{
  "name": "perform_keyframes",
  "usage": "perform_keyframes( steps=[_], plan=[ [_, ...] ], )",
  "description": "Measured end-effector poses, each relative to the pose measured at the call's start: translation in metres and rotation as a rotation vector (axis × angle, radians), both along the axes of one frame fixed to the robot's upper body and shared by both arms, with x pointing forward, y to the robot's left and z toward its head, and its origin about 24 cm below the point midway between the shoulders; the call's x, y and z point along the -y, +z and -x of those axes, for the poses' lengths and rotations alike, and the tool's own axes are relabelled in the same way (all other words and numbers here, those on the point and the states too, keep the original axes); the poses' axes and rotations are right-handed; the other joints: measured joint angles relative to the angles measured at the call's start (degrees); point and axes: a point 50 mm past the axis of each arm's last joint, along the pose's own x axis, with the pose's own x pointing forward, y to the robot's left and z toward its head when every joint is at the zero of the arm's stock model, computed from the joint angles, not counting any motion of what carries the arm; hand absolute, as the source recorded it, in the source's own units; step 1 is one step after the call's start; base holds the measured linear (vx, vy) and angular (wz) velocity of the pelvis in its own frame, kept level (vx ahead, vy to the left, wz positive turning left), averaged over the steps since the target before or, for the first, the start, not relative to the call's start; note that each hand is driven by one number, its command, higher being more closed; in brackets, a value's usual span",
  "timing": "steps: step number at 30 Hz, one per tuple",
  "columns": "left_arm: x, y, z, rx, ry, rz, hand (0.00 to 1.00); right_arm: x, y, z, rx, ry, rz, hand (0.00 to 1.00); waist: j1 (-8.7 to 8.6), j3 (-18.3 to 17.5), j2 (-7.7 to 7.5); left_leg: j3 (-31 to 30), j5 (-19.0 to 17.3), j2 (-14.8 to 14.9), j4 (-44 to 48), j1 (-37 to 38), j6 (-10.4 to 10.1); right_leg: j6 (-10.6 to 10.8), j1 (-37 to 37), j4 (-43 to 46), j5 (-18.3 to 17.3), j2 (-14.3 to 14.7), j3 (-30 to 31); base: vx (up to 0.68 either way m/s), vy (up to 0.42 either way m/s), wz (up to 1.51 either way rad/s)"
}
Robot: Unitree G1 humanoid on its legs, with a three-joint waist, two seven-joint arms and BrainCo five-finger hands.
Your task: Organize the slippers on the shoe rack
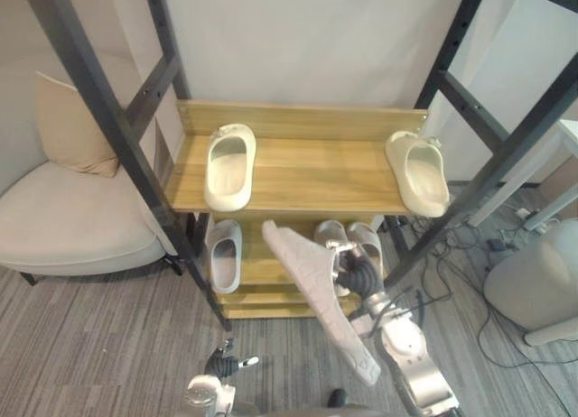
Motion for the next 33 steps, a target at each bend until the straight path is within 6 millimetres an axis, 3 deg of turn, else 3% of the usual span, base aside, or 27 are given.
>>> perform_keyframes(
  steps=[1, 5, 11, 16, 23, 33],
  plan=[
    [0.001, 0.0, -0.001, 0.004, -0.003, 0.001, 0.0, 0.001, -0.003, 0.0, -0.013, -0.003, 0.005, 1.0, 0.0, -0.01, 0.13, -0.08, -1.04, 0.5, 2.39, -1.7, -0.01, -0.28, -1.76, 2.82, -1.19, -0.23, 0.0, -0.03, -0.026, 0.05],
    [0.003, 0.006, -0.017, 0.045, -0.009, 0.006, 0.0, 0.001, -0.008, -0.014, -0.022, -0.002, 0.076, 1.0, 0.02, 3.1, 1.74, -0.76, -6.9, 2.8, 21.14, -11.72, 0.13, -0.52, -13.38, 25.28, -11.39, -3.66, 0.87, -0.03, -0.022, 0.11],
    [0.006, 0.025, -0.053, 0.193, 0.051, 0.06, 0.0, 0.016, 0.028, -0.066, 0.145, -0.106, 0.212, 1.0, 0.09, 10.64, 3.45, -3.11, -14.44, 4.97, 39.31, -26.62, 0.26, -1.85, -27.46, 44.47, -19.89, -7.26, 0.3, -0.15, -0.066, 0.17],
    [0.006, 0.04, -0.075, 0.295, 0.069, 0.062, 0.0, 0.024, 0.063, -0.089, 0.285, -0.192, 0.255, 1.0, 0.06, 13.77, 3.29, -4.42, -16.11, 5.15, 47.27, -35.16, 0.2, -3.48, -35.71, 53.2, -22.32, -9.6, 0.24, -0.12, -0.044, 0.12],
    [0.002, 0.072, -0.117, 0.469, 0.127, 0.072, 0.0, 0.04, 0.135, -0.126, 0.524, -0.315, 0.313, 1.0, 0.25, 17.04, 3.54, -6.87, -20.2, 6.36, 62.73, -51.16, 0.73, -5.73, -50.19, 67.42, -26.43, -12.59, 0.55, -0.09, 0.029, 0.08],
    [0.0, 0.107, -0.142, 0.657, 0.213, 0.121, 0.0, 0.033, 0.196, -0.127, 0.789, -0.405, 0.355, 1.0, 2.53, 18.71, 3.39, -7.57, -21.92, 6.91, 72.85, -63.09, 1.33, -6.39, -61.3, 77.24, -29.22, -15.63, 1.53, -0.02, 0.079, 0.06]
  ],
)
